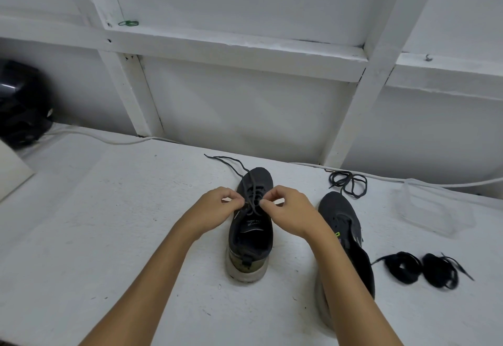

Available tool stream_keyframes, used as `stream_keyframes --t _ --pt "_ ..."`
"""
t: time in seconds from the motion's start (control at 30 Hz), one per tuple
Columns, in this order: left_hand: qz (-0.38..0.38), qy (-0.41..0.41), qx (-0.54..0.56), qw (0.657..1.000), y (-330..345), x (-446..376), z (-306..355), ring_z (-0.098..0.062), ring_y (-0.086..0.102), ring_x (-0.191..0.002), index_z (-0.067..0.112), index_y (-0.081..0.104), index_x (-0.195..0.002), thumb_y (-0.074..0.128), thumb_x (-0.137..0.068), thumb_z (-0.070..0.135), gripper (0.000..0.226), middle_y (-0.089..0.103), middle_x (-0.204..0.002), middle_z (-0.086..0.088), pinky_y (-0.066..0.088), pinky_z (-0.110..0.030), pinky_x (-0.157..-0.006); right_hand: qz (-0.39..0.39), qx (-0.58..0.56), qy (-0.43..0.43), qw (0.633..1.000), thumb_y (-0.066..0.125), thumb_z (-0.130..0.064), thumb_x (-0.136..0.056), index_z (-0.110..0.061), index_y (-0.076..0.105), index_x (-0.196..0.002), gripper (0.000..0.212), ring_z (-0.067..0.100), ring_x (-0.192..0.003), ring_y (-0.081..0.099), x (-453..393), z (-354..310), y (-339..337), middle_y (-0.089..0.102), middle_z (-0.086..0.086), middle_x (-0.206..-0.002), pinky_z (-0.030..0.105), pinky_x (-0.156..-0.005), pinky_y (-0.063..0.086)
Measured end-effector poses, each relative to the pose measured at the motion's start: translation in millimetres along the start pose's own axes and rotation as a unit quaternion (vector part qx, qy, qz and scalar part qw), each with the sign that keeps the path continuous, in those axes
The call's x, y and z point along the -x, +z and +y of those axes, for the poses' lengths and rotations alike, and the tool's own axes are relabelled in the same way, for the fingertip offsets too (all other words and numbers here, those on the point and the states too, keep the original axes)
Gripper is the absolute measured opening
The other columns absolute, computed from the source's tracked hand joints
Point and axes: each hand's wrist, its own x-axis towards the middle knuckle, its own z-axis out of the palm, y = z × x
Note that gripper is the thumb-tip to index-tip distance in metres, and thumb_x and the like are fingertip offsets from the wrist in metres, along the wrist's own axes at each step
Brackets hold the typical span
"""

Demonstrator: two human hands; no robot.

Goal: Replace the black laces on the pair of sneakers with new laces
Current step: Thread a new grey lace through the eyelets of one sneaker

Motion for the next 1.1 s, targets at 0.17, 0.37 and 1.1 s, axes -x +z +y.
stream_keyframes --t 0.17,0.37,1.1 --pt "0.007 0.027 -0.026 0.999 1.4 -0.8 2.8 -0.001 0.062 -0.101 0.026 0.071 -0.091 0.067 -0.091 0.034 0.009 0.063 -0.115 0.019 0.046 -0.022 -0.081 -0.023 0.053 -0.005 0.998 0.058 -0.029 -0.099 -0.021 0.065 -0.095 0.011 0.013 -0.093 0.066 -3.5 -2.8 0.4 0.069 -0.004 -0.101 0.016 -0.062 0.043" --pt "0.033 0.019 -0.006 0.999 5.6 6.8 1.5 0.001 0.066 -0.093 0.032 0.069 -0.095 0.064 -0.093 0.036 0.007 0.069 -0.105 0.017 0.046 -0.022 -0.079 -0.004 0.008 -0.011 1.000 0.059 -0.027 -0.099 -0.025 0.062 -0.099 0.004 0.004 -0.086 0.064 3.0 0.6 3.1 0.066 -0.009 -0.103 0.010 -0.059 0.040" --pt "0.027 0.077 -0.098 0.992 14.0 8.1 18.2 0.003 0.063 -0.092 0.029 0.075 -0.100 0.078 -0.081 0.038 0.022 0.066 -0.100 0.017 0.049 -0.016 -0.082 0.022 -0.155 0.022 0.987 0.057 -0.035 -0.092 -0.037 0.060 -0.083 0.010 0.021 -0.100 0.067 4.4 9.3 14.7 0.066 -0.011 -0.103 0.049 -0.091 0.058"
